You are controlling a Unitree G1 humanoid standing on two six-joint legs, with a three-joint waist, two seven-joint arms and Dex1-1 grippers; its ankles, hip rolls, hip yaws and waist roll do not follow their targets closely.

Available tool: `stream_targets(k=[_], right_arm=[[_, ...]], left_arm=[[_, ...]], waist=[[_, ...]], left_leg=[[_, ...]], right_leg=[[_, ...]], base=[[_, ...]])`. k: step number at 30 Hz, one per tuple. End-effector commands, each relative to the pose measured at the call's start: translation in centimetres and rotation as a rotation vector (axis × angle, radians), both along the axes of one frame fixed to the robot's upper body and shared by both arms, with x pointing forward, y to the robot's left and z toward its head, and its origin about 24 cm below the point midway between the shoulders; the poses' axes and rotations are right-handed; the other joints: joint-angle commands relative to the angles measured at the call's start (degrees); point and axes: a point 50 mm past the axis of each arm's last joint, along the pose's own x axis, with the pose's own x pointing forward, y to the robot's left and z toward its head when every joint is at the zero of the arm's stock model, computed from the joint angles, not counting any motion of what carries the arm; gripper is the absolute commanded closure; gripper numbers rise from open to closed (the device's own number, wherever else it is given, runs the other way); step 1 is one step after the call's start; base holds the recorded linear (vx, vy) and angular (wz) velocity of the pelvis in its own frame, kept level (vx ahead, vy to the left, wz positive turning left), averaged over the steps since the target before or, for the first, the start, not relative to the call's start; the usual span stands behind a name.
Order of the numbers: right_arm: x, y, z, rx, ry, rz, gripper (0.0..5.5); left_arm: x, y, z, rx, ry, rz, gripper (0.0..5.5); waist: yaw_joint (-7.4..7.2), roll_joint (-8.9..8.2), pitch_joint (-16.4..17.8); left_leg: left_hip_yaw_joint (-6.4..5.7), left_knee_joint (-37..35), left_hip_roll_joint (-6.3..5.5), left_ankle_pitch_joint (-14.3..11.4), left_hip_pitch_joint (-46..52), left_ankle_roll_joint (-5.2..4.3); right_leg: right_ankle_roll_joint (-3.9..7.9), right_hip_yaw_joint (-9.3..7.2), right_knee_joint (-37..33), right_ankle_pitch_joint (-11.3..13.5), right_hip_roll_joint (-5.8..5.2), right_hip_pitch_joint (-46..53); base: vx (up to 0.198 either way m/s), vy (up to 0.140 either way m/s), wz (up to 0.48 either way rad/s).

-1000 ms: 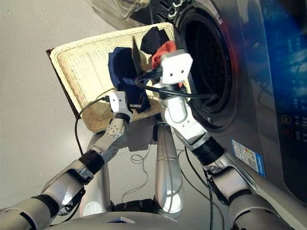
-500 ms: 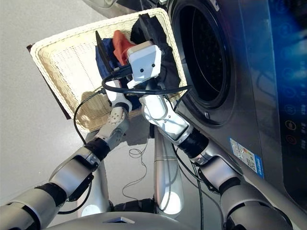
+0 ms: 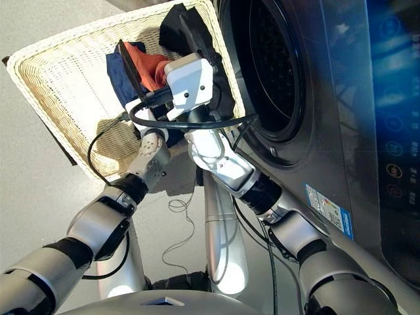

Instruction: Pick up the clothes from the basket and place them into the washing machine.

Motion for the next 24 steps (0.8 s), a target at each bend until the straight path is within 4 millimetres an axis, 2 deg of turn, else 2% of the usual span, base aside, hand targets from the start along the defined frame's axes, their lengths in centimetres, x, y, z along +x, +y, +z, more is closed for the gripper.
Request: stream_targets(k=[1,2,9,10,11,12,15,18,21,24], right_arm=[[-3.7,1.2,3.6,0.151,-0.156,0.2,0.0],[-3.8,1.1,3.9,0.153,-0.17,0.204,0.0],[-2.9,0.4,3.1,0.128,-0.139,0.155,0.0],[-2.7,0.2,3.0,0.121,-0.131,0.141,0.0],[-2.7,0.2,2.6,0.121,-0.116,0.141,0.0],[-2.2,-0.5,2.7,0.112,-0.117,0.123,0.0],[-1.3,-1.8,1.9,0.126,-0.042,0.108,0.0],[-0.8,-3.3,1.2,0.125,0.001,0.092,0.0],[-0.6,-4.7,0.8,0.107,0.034,0.111,0.0],[-0.8,-5.3,0.8,0.053,0.048,0.16,0.0]], left_arm=[[0.8,-1.2,0.1,0.014,0.076,-0.052,5.5],[1.0,-1.3,0.7,0.019,0.06,-0.057,5.5],[0.8,-2.0,1.1,0.026,0.021,-0.077,5.5],[0.6,-2.5,1.5,0.042,-0.011,-0.094,5.5],[0.4,-2.4,0.9,0.041,0.005,-0.093,5.5],[0.2,-3.0,2.4,0.118,-0.098,-0.131,5.5],[-1.1,-3.3,3.0,0.183,-0.221,-0.176,5.5],[-2.5,-2.1,3.9,0.271,-0.347,-0.192,5.5],[-4.0,-0.7,5.0,0.441,-0.485,-0.202,5.5],[-5.6,0.3,5.7,0.578,-0.593,-0.217,5.5]], waist=[[-2.48,-0.96,-0.03],[-2.51,-0.97,-0.03],[-2.14,-0.37,-0.03],[-1.94,-0.13,-0.03],[-1.87,-0.04,-0.03],[-1.51,0.34,-0.03],[-0.5,1.2,-0.03],[0.53,1.61,-0.03],[1.43,1.68,-0.03],[2.4,1.96,-0.03]], left_leg=[[-0.64,4.22,0.08,-2.98,-0.64,-1.21],[-0.53,3.66,-0.03,-0.98,-2.38,-0.97],[-0.95,3.14,-0.38,-0.44,-2.03,-1.04],[-1.03,2.96,-0.46,-0.43,-1.81,-0.98],[-1.3,3.69,-0.35,-2.39,-0.35,-1.24],[-1.03,2.15,-0.77,0.09,-1.48,-0.89],[-1.14,1.06,-1.33,0.56,-0.61,-0.8],[-1.02,-0.48,-1.73,0.97,0.97,-0.76],[-0.91,-2.15,-1.98,1.38,2.72,-0.74],[-0.93,-3.17,-2.25,1.58,4.46,-0.73]], right_leg=[[1.96,0.56,1.42,-0.51,-0.62,-1.87],[1.8,0.77,0.59,1.52,-0.62,-3.5],[1.71,0.63,0.09,1.96,-0.65,-2.94],[1.7,0.54,0.11,1.95,-0.71,-2.7],[1.85,0.27,0.95,0.0,-0.74,-1.19],[1.69,0.22,-0.46,2.36,-0.93,-2.26],[1.67,0.11,-1.19,2.53,-1.01,-1.25],[1.7,-0.28,-2.45,2.86,-1.24,0.39],[1.88,-0.45,-4.02,3.26,-1.35,2.26],[2.13,-0.77,-5.13,3.59,-1.68,4.06]], base=[[-0.098,-0.019,0.017],[-0.097,-0.011,0.026],[-0.014,-0.002,0.001],[0.085,0.01,0.019],[0.0,0.0,0.0],[0.0,0.0,0.0],[-0.035,-0.005,0.017],[0.0,0.0,0.0],[0.0,0.0,0.0],[0.0,0.0,0.0]])
